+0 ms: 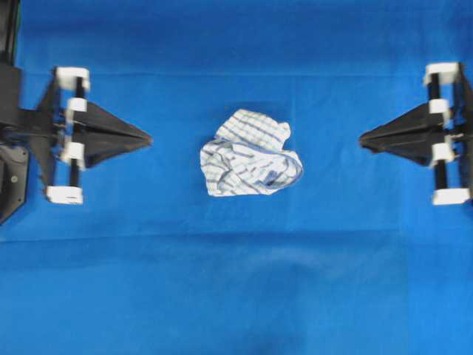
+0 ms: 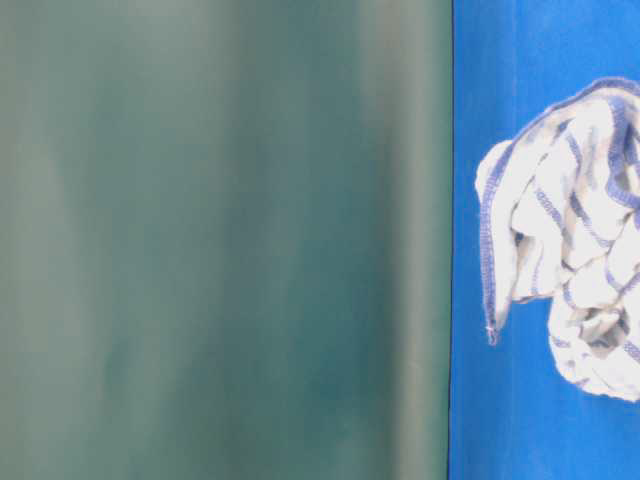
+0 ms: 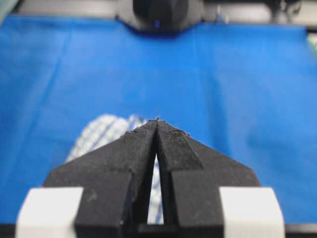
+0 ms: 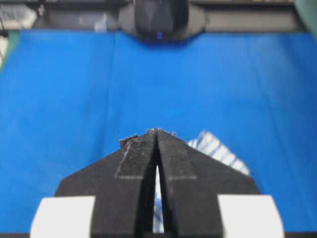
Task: Lift the towel with both arms.
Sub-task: 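Move both grippers inward toward opposite sides of the striped towel, then close both grippers on the towel's left and right edges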
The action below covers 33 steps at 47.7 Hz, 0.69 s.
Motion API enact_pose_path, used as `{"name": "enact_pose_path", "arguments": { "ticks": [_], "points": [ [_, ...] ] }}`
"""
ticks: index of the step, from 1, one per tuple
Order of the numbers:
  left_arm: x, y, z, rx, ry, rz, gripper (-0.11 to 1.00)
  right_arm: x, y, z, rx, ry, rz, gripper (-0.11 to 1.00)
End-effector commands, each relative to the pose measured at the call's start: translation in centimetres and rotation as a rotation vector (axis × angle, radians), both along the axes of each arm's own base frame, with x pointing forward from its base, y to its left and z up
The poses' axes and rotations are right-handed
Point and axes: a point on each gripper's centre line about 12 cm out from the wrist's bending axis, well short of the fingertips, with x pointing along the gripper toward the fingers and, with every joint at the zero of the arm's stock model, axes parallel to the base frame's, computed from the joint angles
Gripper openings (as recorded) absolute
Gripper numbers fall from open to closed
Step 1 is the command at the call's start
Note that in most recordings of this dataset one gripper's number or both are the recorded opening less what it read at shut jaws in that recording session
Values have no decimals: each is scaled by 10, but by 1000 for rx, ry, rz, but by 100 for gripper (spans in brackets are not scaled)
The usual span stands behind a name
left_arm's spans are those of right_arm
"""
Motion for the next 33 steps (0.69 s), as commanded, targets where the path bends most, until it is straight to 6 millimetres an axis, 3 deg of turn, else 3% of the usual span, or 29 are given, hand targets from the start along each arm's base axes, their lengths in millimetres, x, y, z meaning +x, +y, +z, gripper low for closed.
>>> {"name": "enact_pose_path", "arguments": {
  "ticks": [1,4,8,17,20,33],
  "points": [
    [14,-1,2,-9,9,-1,1,12,0,-1,12,21,-5,0],
    [23,0,-6,-12,44,1,3,21,0,-12,22,67,-7,1],
    [35,0,-19,-13,98,2,20,32,-1,-26,35,130,-13,2],
    [57,-1,-55,-14,213,2,77,57,-2,-62,40,281,-20,56],
    [63,0,-68,-13,250,4,89,65,-4,-79,39,334,-28,66],
    [89,-1,-128,-12,365,6,90,95,-12,-136,44,466,-53,62]
  ]
}}
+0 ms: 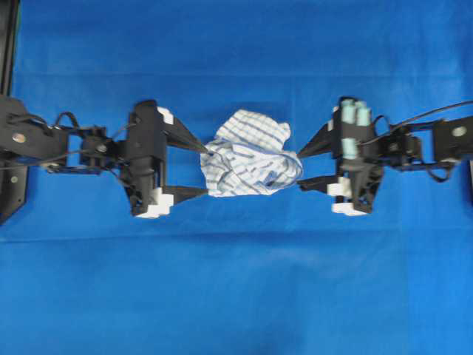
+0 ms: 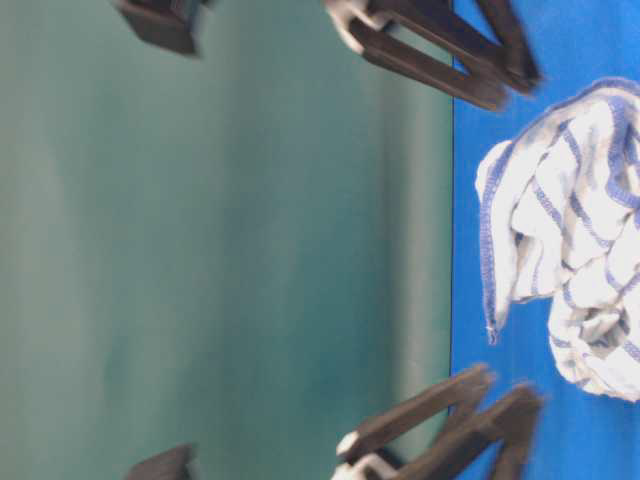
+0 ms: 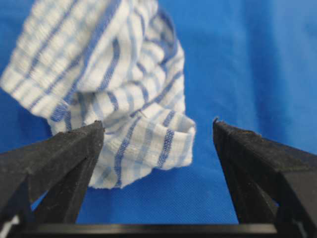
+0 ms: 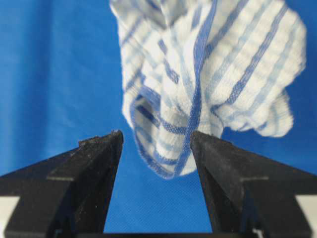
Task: Lift the towel with both arms.
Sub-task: 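Close both grippers on the towel's left and right edges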
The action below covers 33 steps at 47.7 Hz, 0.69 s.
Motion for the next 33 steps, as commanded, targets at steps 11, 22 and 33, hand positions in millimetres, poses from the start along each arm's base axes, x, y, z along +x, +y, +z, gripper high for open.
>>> {"name": "enact_pose_path", "arguments": {
  "ticks": [11,22,33],
  "points": [
    [26,0,-43,-6,64,7,90,27,-11,-35,3,67,-29,62],
    [29,0,-58,-11,109,10,87,33,-12,-44,1,86,-29,61],
    [27,1,-60,-11,132,13,35,33,-12,-44,-1,91,-26,17]
  ]
}}
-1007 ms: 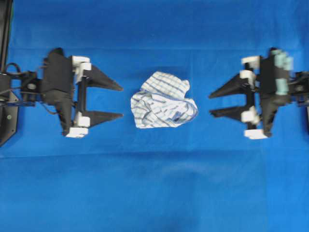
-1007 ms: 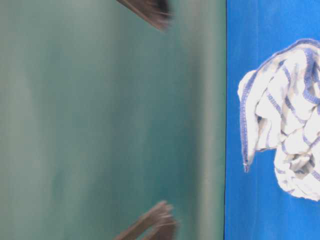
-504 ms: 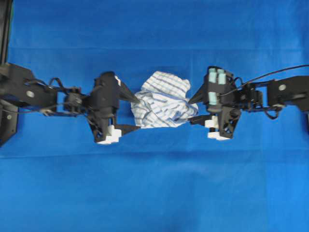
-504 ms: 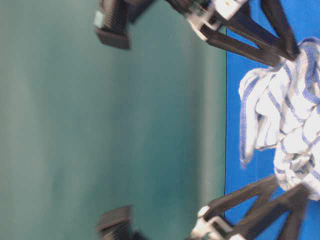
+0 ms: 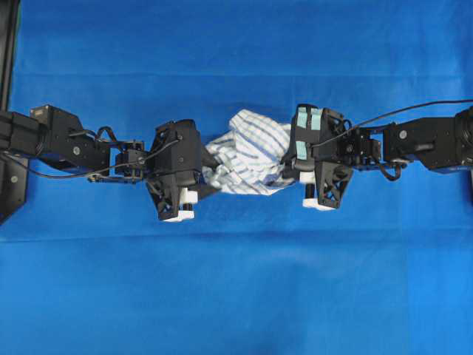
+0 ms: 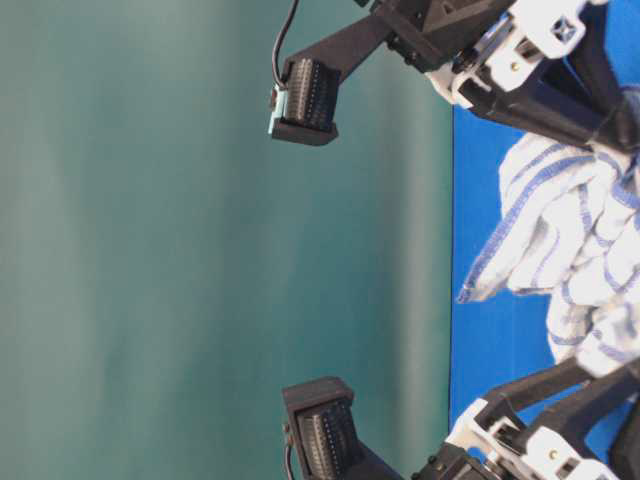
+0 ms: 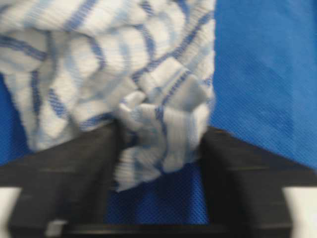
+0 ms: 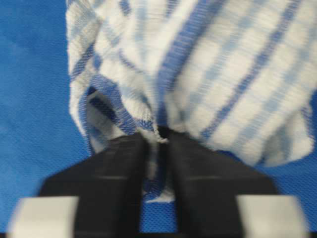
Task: Lift the towel with both arms.
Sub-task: 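Close both grippers on the towel's left and right edges, then lift the towel with both grippers and pull it upward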
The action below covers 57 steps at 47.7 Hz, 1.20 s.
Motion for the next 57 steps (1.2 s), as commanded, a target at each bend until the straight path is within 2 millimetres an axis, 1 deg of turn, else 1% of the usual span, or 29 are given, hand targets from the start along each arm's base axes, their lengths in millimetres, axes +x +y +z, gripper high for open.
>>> {"name": "enact_pose_path", "arguments": {
  "ticks": [1,2,3,5,7,12,15,17,23,29,32,34,35,36,40,42,48,52,57],
  "points": [
    [4,0,7,-2,-20,1,29,6,1,9,-4,-30,7,12],
    [4,0,7,-2,-18,1,23,6,1,8,-4,-29,7,7],
    [4,-1,7,-2,-18,1,18,5,1,8,-4,-27,7,5],
    [4,-1,7,-2,-17,0,9,5,1,8,-2,-24,6,5],
    [4,0,7,-3,-17,2,4,5,1,8,-1,-23,5,5],
    [5,0,11,-5,-23,3,4,5,1,10,1,-19,3,5],
    [5,-1,18,-5,-32,2,4,5,1,18,5,-31,-2,5],
    [6,-1,26,-6,-41,2,4,5,1,25,9,-39,-6,5],
    [3,-1,61,-7,-71,-1,4,4,1,52,15,-72,-13,5],
    [-3,-1,99,-7,-95,-4,4,2,2,93,10,-114,-9,5],
    [-8,3,123,-8,-103,5,4,1,1,115,5,-140,-7,5],
    [-12,5,136,-9,-100,11,4,0,1,134,3,-165,-6,5],
    [-14,6,143,-9,-102,15,4,0,1,138,3,-169,-5,5],
    [-16,7,149,-10,-102,17,4,-1,1,150,2,-183,-5,5],
    [-23,9,174,-11,-112,21,4,-4,2,177,1,-208,-5,5],
    [-27,8,190,-11,-132,18,4,-5,2,190,-1,-218,-4,5],
    [-38,8,228,-9,-195,16,4,-10,1,231,-20,-265,2,5],
    [-48,8,256,-2,-249,12,4,-15,0,261,-42,-302,3,5],
    [-58,8,286,5,-299,11,4,-21,-1,300,-65,-342,3,5]
  ]
}}
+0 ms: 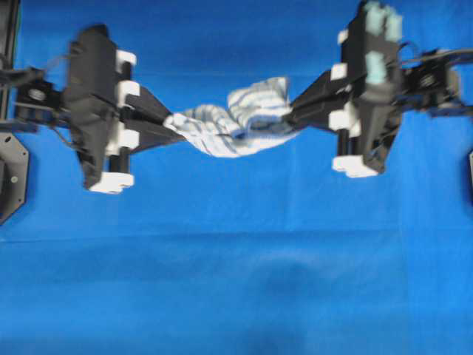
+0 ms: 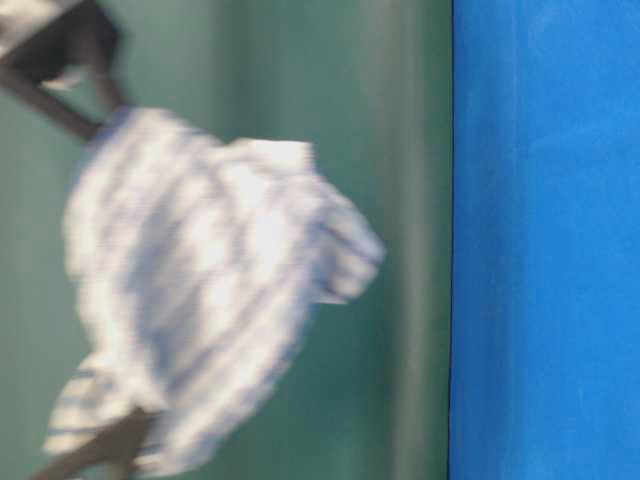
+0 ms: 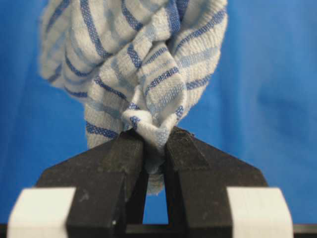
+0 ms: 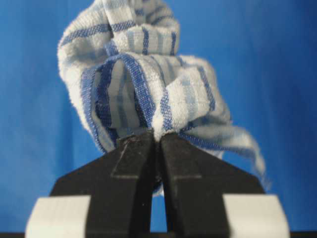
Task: Lift the towel with both arms.
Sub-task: 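Lift the towel with both grippers and pull it upward, then open both grippers and drop the towel onto the table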
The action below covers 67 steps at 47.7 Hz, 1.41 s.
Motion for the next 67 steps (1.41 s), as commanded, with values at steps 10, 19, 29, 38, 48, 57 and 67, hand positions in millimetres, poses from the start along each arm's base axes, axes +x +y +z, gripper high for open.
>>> {"name": "enact_pose_path", "arguments": {
  "ticks": [10,19,29,38,48,57,67],
  "points": [
    [-27,4,99,25,-157,11,4,-18,-2,105,-53,-160,-10,5],
    [-34,8,137,50,-225,23,4,-23,-2,138,-66,-220,-14,5],
    [-28,9,143,105,-224,8,4,-24,-2,146,-71,-237,-14,5],
    [-19,7,139,106,-203,0,4,-20,-3,143,-93,-224,-4,5],
    [-20,7,137,106,-201,0,10,-20,-3,142,-122,-218,9,5],
    [-23,7,135,102,-203,1,65,-20,-3,138,-121,-207,9,27],
    [-25,6,125,93,-184,0,89,-19,-3,130,-116,-191,8,69]
  ]
}}
